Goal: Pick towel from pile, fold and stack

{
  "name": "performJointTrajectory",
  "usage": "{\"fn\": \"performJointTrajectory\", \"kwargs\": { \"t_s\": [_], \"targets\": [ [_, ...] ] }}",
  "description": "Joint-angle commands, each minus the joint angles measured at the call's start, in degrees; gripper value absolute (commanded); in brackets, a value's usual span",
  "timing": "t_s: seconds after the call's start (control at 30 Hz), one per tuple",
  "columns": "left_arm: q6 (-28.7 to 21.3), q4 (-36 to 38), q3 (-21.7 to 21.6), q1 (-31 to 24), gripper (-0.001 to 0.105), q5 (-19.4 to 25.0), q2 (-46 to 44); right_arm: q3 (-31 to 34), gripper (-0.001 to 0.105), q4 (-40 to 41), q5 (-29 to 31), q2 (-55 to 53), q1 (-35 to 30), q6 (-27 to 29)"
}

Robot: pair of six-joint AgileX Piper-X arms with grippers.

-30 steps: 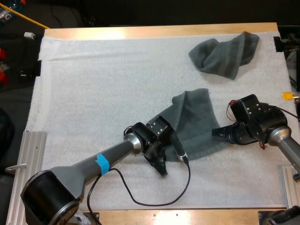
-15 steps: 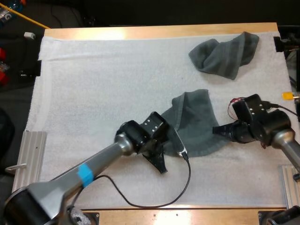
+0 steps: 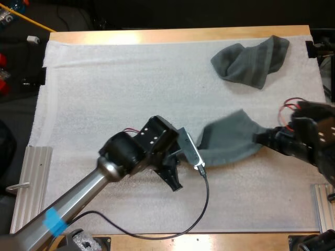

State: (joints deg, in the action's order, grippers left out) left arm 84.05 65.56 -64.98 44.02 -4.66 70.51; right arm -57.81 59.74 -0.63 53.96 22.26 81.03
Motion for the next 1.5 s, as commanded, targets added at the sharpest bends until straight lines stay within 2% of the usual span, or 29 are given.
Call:
{"fn": "performJointTrajectory", "kwargs": {
  "t_s": [0.0, 0.3, 0.47, 0.63, 0.9, 1.1, 1.27, 1.47],
  "targets": [
    [0.58, 1.82, -1.37, 0.28, 0.000, 1.40, -1.64, -1.43, 0.000, 1.22, -0.91, -1.41, 0.09, -0.23],
    [1.17, 9.53, -9.07, 0.28, 0.000, 1.39, -9.27, -7.30, 0.000, 6.29, -7.62, -7.78, 0.09, -5.32],
    [3.54, 13.43, -12.56, 0.28, 0.000, 0.08, -11.99, -8.80, 0.000, 8.56, -12.28, -10.50, 0.09, -7.98],
    [4.21, 13.97, -13.18, 0.28, 0.000, -5.29, -14.17, -9.56, 0.000, 12.15, -13.40, -12.36, 0.09, -8.07],
    [3.55, 13.80, -13.18, 0.28, 0.000, -5.42, -12.91, -9.27, 0.000, 15.05, -13.83, -12.16, 0.09, -8.07],
    [1.02, 12.99, -13.18, -0.04, 0.000, -4.78, -7.39, -6.59, 0.000, 11.79, -13.70, -7.46, 0.09, -8.07],
    [-0.74, 10.10, -13.18, -0.53, 0.000, 3.51, -0.07, -2.27, 0.000, 2.73, -12.97, 0.46, 0.09, -8.07],
    [-2.14, 4.61, -11.86, -6.53, 0.000, 3.67, 9.11, -1.44, 0.000, -9.18, -8.14, 11.60, 0.09, -8.07]
  ]
}}
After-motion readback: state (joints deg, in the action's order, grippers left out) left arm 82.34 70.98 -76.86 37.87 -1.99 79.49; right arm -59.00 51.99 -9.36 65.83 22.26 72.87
